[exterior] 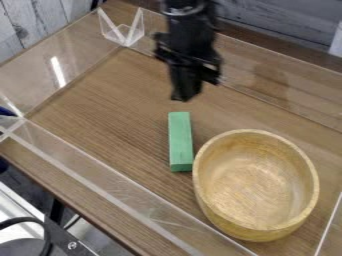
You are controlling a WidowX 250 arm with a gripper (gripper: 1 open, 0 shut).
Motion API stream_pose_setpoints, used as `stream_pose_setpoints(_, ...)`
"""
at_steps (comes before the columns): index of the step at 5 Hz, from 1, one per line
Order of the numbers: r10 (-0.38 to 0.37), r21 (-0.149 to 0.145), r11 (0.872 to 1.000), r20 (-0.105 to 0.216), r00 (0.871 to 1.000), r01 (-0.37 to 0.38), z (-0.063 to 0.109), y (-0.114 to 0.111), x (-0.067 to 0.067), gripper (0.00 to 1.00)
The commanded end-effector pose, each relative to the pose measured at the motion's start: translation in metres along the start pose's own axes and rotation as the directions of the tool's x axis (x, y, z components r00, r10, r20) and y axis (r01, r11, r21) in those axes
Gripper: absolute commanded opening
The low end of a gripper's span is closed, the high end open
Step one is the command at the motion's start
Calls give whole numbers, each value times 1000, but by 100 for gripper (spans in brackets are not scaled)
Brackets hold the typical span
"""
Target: Remove the green block from inside the brown bowl and put it on the table
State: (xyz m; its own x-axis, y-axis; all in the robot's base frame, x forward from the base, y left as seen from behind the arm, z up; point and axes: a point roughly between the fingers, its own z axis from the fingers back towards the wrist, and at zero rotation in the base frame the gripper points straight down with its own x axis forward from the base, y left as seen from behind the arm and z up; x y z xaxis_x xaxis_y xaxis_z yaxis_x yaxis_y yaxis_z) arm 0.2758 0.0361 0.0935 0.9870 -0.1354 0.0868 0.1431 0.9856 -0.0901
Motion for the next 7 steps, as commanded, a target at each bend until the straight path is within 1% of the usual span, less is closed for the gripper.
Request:
stream_pose_setpoints(1, 36, 33, 999, 40, 999, -37, 12, 33, 11, 0)
stream_pose_setpoints(2, 1, 29, 1000, 14, 1000, -2, 4, 18, 20, 0)
stream_pose_setpoints(3, -23, 24, 999, -12, 1000, 23, -3, 8, 25, 0)
stream_pose_setpoints(4, -73, 1, 997, -40, 997, 73, -11, -12, 28, 0)
stream_pose_setpoints(5, -102, -18, 995, -64, 993, 101, -19, -25, 31, 0)
stream_pose_setpoints(7, -81, -7, 997, -95, 992, 81, -22, -21, 39, 0)
